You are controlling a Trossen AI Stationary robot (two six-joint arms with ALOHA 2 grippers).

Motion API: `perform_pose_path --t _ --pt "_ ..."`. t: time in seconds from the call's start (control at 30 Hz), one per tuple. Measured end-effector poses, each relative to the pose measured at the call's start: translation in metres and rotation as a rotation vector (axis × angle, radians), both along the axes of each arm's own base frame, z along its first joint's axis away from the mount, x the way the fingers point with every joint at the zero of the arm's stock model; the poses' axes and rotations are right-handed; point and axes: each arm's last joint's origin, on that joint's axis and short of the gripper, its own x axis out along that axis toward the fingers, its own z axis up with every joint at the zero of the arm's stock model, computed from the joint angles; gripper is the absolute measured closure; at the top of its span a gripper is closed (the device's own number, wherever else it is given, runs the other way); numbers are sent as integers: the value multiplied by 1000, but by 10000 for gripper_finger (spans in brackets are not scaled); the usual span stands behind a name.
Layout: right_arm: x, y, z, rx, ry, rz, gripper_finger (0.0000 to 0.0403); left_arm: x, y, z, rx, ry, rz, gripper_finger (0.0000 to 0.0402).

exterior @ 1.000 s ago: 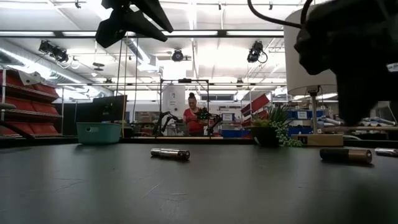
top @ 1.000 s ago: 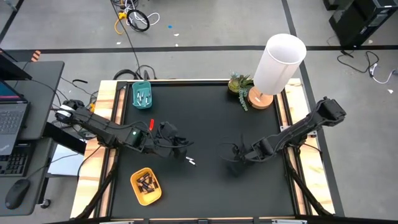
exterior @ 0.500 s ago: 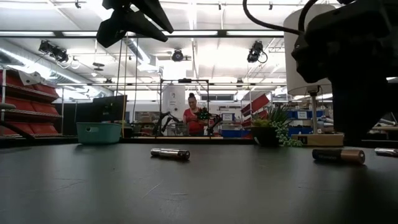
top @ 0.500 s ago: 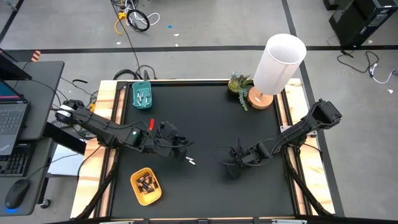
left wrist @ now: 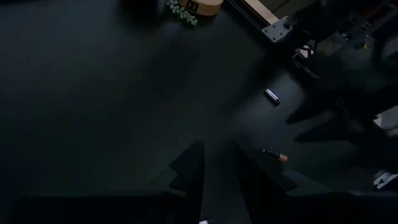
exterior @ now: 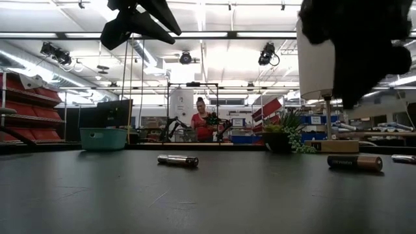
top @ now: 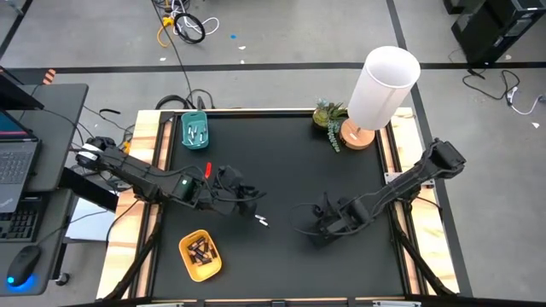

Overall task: Sort batteries
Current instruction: Put the black battery into the yellow bin

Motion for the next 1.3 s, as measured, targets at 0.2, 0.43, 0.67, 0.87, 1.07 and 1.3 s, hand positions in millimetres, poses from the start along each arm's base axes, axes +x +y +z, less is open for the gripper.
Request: perform_pose_path --t 0.2,0.43,0.67,0.87,1.07,1.3 --pt "18 5 -25 34 13 28 250 1 2 0 4 -4 9 298" --pt "21 7 -36 30 44 25 251 1 1 0 -12 -1 -6 298" --pt "19 1 -36 61 74 8 252 1 1 0 -13 2 -9 298" --pt "14 -2 -49 70 76 0 252 1 1 0 -18 5 -17 298" --pt "0 -9 -75 121 63 -24 253 1 1 0 -24 7 -23 298" --pt "-4 -14 -80 93 85 59 316 1 1 0 -24 7 -23 298"
